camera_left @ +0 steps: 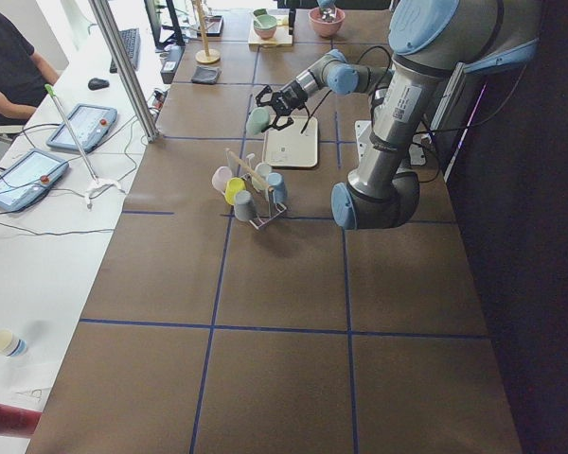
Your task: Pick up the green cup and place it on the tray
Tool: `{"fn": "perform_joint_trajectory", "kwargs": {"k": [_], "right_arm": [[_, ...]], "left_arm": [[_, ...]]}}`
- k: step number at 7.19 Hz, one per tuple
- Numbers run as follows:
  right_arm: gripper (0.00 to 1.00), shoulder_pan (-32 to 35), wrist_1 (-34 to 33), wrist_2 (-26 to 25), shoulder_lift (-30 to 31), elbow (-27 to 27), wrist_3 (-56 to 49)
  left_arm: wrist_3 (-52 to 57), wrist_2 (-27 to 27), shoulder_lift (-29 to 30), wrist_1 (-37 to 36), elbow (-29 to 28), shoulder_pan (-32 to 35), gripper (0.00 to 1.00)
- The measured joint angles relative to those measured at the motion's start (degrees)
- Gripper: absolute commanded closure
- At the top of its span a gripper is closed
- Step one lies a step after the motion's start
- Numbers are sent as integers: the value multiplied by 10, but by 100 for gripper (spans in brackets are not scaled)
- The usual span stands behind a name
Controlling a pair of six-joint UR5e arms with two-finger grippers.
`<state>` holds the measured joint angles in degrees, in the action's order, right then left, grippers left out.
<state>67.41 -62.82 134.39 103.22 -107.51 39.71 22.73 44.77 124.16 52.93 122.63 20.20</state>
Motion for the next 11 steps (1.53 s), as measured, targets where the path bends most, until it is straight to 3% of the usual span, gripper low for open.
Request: {"fn": "perform_joint_trajectory", "kwargs": {"k": [2,4,6,8,9,11], "right_arm": [[0,1,1,-1,-1,-1,-1],[0,1,1,0,-5,-2,-2],[0,2,1,0,-5,-1,-2],[0,3,0,0,-6,2,-2],[0,3,0,0,-6,3,-2],[0,3,1,0,-6,3,-2]], "left_arm": [[-172,71,-1,113,23,-3,41],[-389,128,-9,271,13,-6,41],[-557,146,-20,500,-63,-16,34],[-660,146,-20,758,-188,-26,39],[-673,144,-18,817,-236,-32,42],[-681,137,-16,850,-293,-45,33]]}}
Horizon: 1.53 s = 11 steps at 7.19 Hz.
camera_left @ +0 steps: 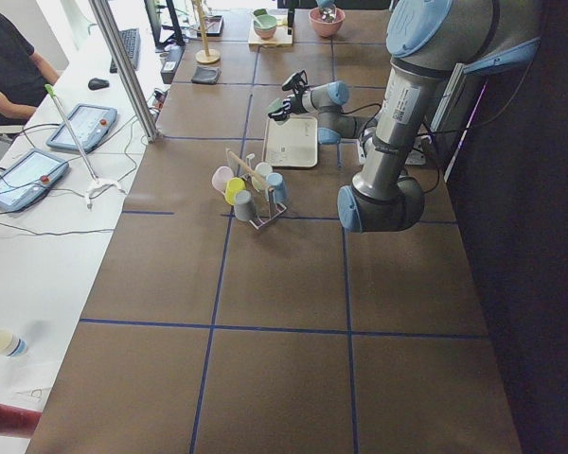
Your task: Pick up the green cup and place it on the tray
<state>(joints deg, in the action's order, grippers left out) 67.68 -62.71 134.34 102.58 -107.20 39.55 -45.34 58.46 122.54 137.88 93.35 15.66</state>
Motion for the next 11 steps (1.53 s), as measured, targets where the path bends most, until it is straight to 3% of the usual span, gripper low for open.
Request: {"fn": "perform_joint_trajectory", "kwargs": {"k": [4,11], "right_arm": [[0,0,0,-3,1,0,0],[0,0,1,-5,0,2,0]], "left_arm": [[-1,-71,8,79,-72,-57,27],[-1,-75,39,94,-109,-68,19]]}}
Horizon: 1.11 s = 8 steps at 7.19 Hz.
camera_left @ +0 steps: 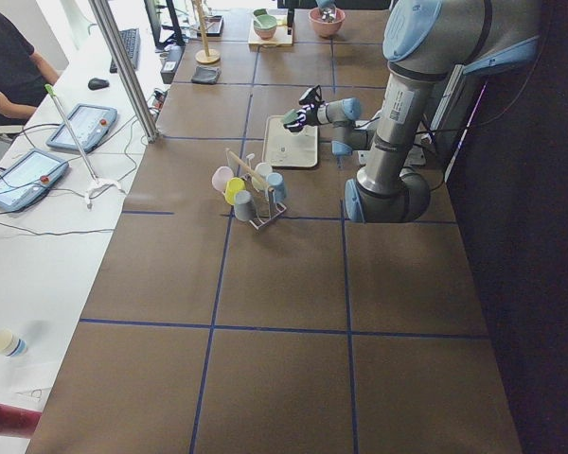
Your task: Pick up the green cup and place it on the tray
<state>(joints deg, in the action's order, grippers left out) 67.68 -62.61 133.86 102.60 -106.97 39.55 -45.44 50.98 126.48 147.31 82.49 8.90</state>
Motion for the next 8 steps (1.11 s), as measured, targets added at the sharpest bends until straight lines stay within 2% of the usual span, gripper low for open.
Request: {"fn": "perform_joint_trajectory", "kwargs": {"k": [8], "right_arm": [[0,0,0,1,0,-1,0]], "left_arm": [[0,0,1,3,-12,3,17]]}}
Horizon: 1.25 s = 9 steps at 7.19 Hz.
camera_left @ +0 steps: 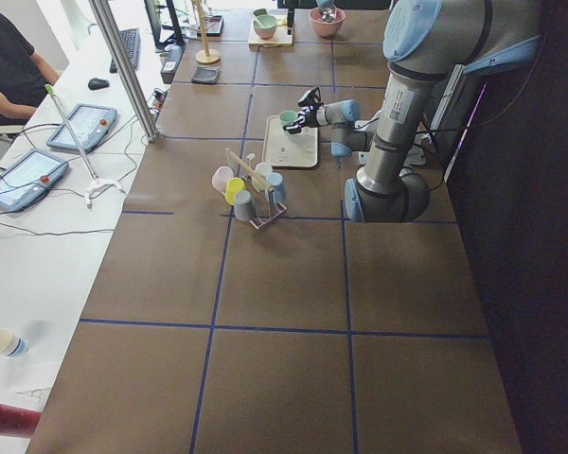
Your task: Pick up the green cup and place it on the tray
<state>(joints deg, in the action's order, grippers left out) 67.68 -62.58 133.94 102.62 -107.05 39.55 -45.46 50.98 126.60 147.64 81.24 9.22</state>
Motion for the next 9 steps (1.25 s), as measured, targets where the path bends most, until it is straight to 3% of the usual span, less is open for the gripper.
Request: {"fn": "perform_joint_trajectory", "kwargs": {"k": [4,5,7,9], "right_arm": [[0,0,0,0,0,0,1],[0,0,0,0,0,0,1],[0,0,0,0,0,0,1],[0,-1,0,0,0,1,0]], "left_arm": [[-1,-5,-2,0,-7,3,12],[0,-7,-2,0,-9,3,0],[3,-7,-4,1,-7,4,0],[18,-3,-12,-1,32,9,0]]}}
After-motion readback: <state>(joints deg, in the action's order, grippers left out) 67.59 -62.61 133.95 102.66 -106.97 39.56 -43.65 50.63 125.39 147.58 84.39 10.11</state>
